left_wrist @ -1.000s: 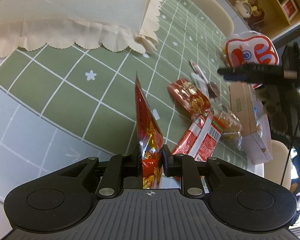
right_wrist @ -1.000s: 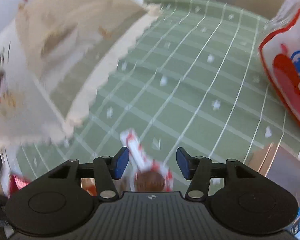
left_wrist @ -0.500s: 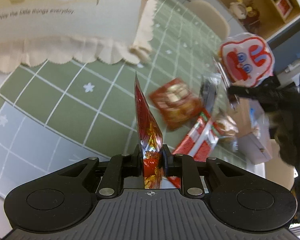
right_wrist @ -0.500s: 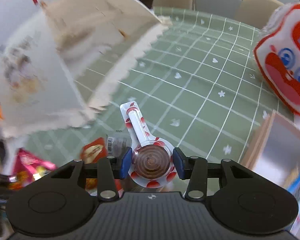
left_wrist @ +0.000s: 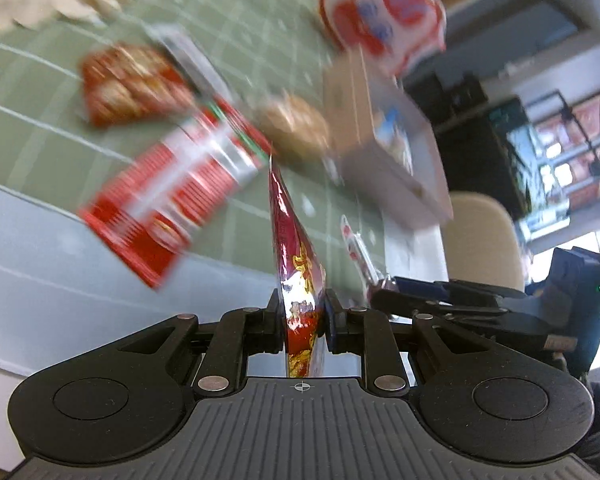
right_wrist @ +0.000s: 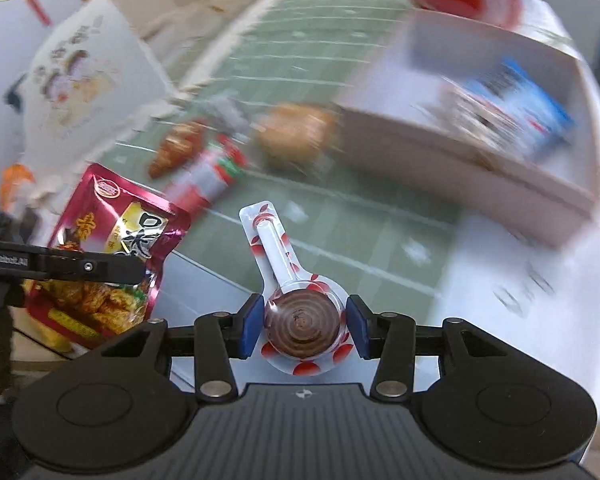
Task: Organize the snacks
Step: 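Carry the chip bag and lollipop over the pink box with both tools, then open both tools to drop the chip bag and lollipop into the box, then grasp the red round candy packet with the left tool and lift it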
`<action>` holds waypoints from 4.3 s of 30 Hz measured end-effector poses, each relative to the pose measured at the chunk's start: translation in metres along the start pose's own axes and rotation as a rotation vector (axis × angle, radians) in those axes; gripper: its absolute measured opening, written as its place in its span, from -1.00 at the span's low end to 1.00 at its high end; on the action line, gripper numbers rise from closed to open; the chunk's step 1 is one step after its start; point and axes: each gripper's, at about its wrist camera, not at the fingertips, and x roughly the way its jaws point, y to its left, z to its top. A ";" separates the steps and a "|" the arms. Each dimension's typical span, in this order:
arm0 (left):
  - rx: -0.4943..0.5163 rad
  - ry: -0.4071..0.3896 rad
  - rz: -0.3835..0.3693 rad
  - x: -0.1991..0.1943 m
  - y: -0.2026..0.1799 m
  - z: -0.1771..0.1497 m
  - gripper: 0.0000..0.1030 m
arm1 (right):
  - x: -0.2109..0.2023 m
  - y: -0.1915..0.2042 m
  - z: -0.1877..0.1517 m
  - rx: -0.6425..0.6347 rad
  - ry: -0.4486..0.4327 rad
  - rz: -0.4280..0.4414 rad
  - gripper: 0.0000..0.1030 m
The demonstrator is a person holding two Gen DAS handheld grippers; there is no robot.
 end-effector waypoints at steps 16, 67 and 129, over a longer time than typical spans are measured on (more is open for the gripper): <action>0.130 0.001 0.152 0.036 -0.044 -0.007 -0.52 | -0.005 -0.042 -0.065 0.115 -0.129 0.026 1.00; 0.425 -0.037 -0.147 0.013 -0.169 0.033 -0.63 | -0.174 -0.050 -0.041 -0.021 -0.433 -0.243 -0.13; 0.241 -0.240 0.316 -0.026 0.008 0.073 -0.47 | 0.008 0.037 0.011 -0.003 -0.193 -0.222 0.27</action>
